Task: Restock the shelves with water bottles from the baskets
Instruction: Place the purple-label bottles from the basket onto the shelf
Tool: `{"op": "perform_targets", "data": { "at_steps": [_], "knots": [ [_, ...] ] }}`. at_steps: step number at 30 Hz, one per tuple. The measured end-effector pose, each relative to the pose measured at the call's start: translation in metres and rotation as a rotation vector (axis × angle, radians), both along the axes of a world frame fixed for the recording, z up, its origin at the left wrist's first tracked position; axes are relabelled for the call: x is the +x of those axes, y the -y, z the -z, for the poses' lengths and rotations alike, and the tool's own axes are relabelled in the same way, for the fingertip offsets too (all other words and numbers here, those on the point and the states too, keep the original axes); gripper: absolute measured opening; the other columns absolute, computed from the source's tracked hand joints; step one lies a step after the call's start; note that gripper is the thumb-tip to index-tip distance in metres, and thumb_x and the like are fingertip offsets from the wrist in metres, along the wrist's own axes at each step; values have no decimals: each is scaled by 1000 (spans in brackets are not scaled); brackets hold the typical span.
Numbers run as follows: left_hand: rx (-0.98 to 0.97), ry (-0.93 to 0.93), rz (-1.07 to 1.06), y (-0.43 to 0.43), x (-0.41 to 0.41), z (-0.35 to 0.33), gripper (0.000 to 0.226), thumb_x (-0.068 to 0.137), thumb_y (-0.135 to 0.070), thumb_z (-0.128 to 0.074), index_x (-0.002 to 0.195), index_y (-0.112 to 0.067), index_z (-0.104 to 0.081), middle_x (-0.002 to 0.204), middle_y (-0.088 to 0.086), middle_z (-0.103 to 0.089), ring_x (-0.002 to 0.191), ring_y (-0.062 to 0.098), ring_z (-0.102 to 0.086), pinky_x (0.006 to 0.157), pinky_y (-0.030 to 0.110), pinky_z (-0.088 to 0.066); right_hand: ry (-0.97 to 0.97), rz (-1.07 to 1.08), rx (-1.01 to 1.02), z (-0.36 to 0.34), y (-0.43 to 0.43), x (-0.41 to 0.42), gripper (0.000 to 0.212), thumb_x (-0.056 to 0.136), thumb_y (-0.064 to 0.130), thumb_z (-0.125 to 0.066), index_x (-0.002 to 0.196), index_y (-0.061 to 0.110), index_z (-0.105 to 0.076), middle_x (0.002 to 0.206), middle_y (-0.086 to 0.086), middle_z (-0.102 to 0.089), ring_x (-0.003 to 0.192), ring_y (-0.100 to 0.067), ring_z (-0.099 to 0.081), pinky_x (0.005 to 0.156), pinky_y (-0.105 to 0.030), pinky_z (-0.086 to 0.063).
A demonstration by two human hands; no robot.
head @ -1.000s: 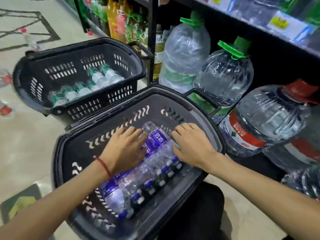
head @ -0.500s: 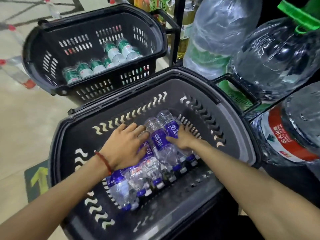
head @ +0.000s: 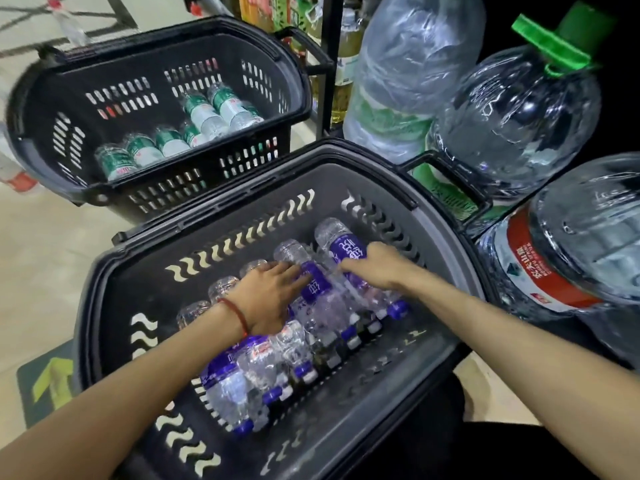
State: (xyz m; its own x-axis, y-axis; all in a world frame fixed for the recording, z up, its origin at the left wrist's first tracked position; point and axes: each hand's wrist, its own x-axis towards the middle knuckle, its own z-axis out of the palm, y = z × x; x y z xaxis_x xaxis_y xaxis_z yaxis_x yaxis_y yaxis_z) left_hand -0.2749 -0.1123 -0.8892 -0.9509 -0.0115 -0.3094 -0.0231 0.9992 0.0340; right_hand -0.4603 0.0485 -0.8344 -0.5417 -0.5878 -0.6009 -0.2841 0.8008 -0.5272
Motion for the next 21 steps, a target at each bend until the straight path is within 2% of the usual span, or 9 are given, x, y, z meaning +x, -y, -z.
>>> {"op": "perform_targets", "data": {
  "at_steps": [1,3,6,9,12,15,18,21],
  "knots": [
    [22,-16,31,0,-7,4,84,90,-33,-58,163,-24,-17,168,6,-24,155,25,-23,124,42,-11,-17,5,-31,-14,-5,0,31,94,41,-69,75,17,-64,63,0,-67,63,-24,-69,60,-30,-52],
    [15,0,125,-3,-23,13,83,91,-27,-60,162,-24,-18,168,5,-23,156,24,-18,126,43,-7,-109,11,-59,-43,-14,1,32,91,46,-72,88,14,-67,75,-3,-73,70,-28,-72,69,-38,-57],
    [-60,117,208,-7,-43,26,84,98,-36,-60,163,-27,-9,171,3,-14,158,24,-10,128,49,-4,-304,-24,-38,-75,-27,4,41,87,57,-72,93,19,-56,89,-2,-64,81,-26,-64,70,-37,-48],
    [-82,116,219,-8,-58,37,87,95,-43,-66,163,-29,-14,167,2,-25,155,25,-19,128,52,-7,-354,-23,-63,-88,-45,5,48,84,63,-70,94,19,-56,93,-3,-64,83,-26,-62,72,-40,-49],
    [-124,151,251,-5,-69,41,89,89,-53,-68,160,-27,-23,160,4,-34,150,28,-27,126,53,-13,-321,22,-105,-98,-58,7,46,85,61,-72,93,17,-60,85,-2,-69,78,-24,-65,76,-42,-56],
    [-176,93,279,-5,-67,42,82,90,-54,-66,155,-21,-29,154,8,-38,144,30,-33,124,49,-21,-375,38,-89,-99,-70,9,44,82,62,-71,93,21,-59,85,0,-67,78,-24,-65,76,-43,-58],
    [-82,-7,240,-7,-63,35,81,90,-57,-62,151,-12,-34,147,9,-43,134,29,-42,118,44,-35,-440,45,-85,-98,-80,10,49,75,68,-64,92,23,-56,84,3,-65,78,-25,-63,75,-44,-57],
    [215,-218,107,-13,-55,21,79,85,-62,-60,137,-5,-45,128,11,-58,113,27,-56,103,45,-51,-457,76,-80,-102,-88,7,45,75,67,-66,92,27,-56,85,5,-67,79,-24,-65,75,-44,-58]
  ]
}}
